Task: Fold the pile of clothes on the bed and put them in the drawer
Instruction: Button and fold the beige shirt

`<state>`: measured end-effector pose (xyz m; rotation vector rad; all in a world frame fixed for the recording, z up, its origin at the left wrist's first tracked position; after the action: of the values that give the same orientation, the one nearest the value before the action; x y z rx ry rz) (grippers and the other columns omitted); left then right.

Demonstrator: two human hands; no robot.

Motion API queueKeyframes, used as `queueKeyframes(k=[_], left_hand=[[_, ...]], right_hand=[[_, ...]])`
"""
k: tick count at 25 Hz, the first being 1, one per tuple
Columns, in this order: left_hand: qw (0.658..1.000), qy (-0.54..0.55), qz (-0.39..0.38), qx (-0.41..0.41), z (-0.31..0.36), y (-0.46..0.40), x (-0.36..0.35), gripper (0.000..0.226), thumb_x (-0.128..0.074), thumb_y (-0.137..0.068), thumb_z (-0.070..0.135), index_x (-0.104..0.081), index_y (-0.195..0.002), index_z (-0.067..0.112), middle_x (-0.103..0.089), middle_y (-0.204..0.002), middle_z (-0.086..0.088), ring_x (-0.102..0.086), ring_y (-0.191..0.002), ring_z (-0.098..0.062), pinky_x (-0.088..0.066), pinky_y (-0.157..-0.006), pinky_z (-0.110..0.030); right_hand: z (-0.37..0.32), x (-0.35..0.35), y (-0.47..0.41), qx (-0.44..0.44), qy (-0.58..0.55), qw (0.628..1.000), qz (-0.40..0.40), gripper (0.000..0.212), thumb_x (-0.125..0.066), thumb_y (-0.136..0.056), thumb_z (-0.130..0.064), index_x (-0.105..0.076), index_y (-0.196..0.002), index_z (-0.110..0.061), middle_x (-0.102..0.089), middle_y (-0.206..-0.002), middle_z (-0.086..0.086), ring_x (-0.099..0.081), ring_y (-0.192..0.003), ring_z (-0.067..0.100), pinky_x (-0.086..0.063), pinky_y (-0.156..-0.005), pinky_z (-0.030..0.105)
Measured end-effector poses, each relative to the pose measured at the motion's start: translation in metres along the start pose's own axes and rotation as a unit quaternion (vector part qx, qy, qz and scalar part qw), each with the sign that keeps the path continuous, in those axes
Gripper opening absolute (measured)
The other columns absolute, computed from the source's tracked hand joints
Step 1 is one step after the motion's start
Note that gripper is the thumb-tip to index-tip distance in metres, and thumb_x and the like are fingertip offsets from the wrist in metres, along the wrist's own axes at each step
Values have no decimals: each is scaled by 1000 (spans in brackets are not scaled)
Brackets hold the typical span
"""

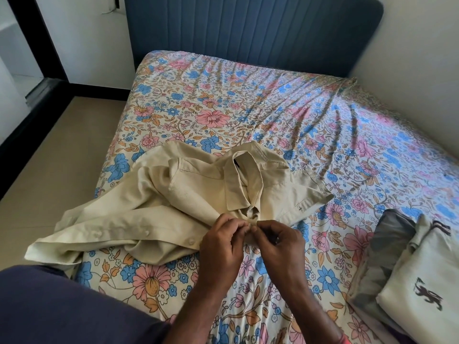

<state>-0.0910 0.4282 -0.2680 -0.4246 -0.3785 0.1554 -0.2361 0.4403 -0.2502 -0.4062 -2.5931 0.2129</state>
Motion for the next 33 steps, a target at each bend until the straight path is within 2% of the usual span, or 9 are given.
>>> queueKeyframes(k=[3,7,11,17,19,21,23,28,33], left_hand=[[998,53,6,21,-2,2,0,10,-65,-98,14,-74,-100,15,-67,-95,14,-67,-90,-5,-57,-74,-24],[985,144,-41,83,-3,2,-6,25,-57,-98,-4,-75,-104,12,-71,-101,12,-68,-102,-6,-52,-85,-15],[978,171,-55,108,-4,-1,-4,32,-52,-100,-5,-75,-108,16,-71,-104,16,-67,-107,-5,-50,-90,-14],[991,111,-20,69,-4,-1,2,26,-63,-97,1,-73,-112,20,-74,-101,16,-70,-99,-1,-56,-81,-17],[999,37,-7,0,-2,-4,8,33,-66,-96,7,-66,-124,24,-66,-114,18,-66,-106,-5,-58,-83,-26],[995,-36,-45,-80,1,-8,5,44,-62,-98,13,-59,-138,31,-56,-136,16,-55,-124,-8,-53,-94,-34],[988,-72,-81,-107,0,-11,1,47,-61,-95,17,-60,-138,36,-54,-145,18,-48,-131,-7,-47,-98,-42],[993,-54,-21,-103,-6,-9,4,20,-66,-88,32,-77,-103,26,-73,-103,20,-59,-100,-3,-48,-82,-45],[995,-45,-20,-87,2,-7,0,6,-78,-88,26,-75,-92,24,-69,-93,18,-59,-93,-7,-48,-80,-42]], right_hand=[[-1,0,1,13,-16,1000,-18,5,-78,-90,-22,-82,-93,-21,-77,-77,-12,-75,-73,13,-62,-68,42],[1,1,-1,4,-21,1000,-6,9,-85,-85,-20,-81,-92,-19,-76,-76,-9,-74,-72,12,-61,-67,31],[1,0,-7,-9,-63,998,-9,11,-83,-85,-20,-79,-94,-18,-76,-81,-5,-74,-76,14,-62,-70,32],[10,-1,-5,-23,-48,998,-21,8,-82,-86,-22,-74,-89,-22,-75,-79,-1,-72,-72,19,-61,-68,48],[11,0,-5,-7,-31,999,-34,8,-82,-87,-17,-75,-91,-20,-76,-79,-5,-74,-74,16,-62,-70,43],[6,1,-4,30,3,997,-74,7,-80,-89,-14,-77,-92,-20,-76,-80,-11,-74,-77,11,-61,-72,33],[2,3,-6,53,26,992,-110,12,-78,-91,-12,-79,-95,-22,-76,-83,-15,-74,-81,9,-60,-75,30],[2,10,-7,65,32,995,-66,28,-83,-84,-6,-80,-94,-32,-76,-81,-19,-74,-78,6,-61,-75,31],[-1,11,-6,75,17,996,54,30,-85,-78,-2,-80,-86,-30,-76,-79,-21,-74,-75,4,-60,-70,27]])
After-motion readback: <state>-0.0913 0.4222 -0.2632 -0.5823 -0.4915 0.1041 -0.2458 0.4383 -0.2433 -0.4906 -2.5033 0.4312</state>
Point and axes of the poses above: each hand's wrist, its own y-axis away from the middle knuckle, its own x-axis out of the back of the hand, z = x × y, the point moved 5 cm from there along -y, towards the middle knuckle
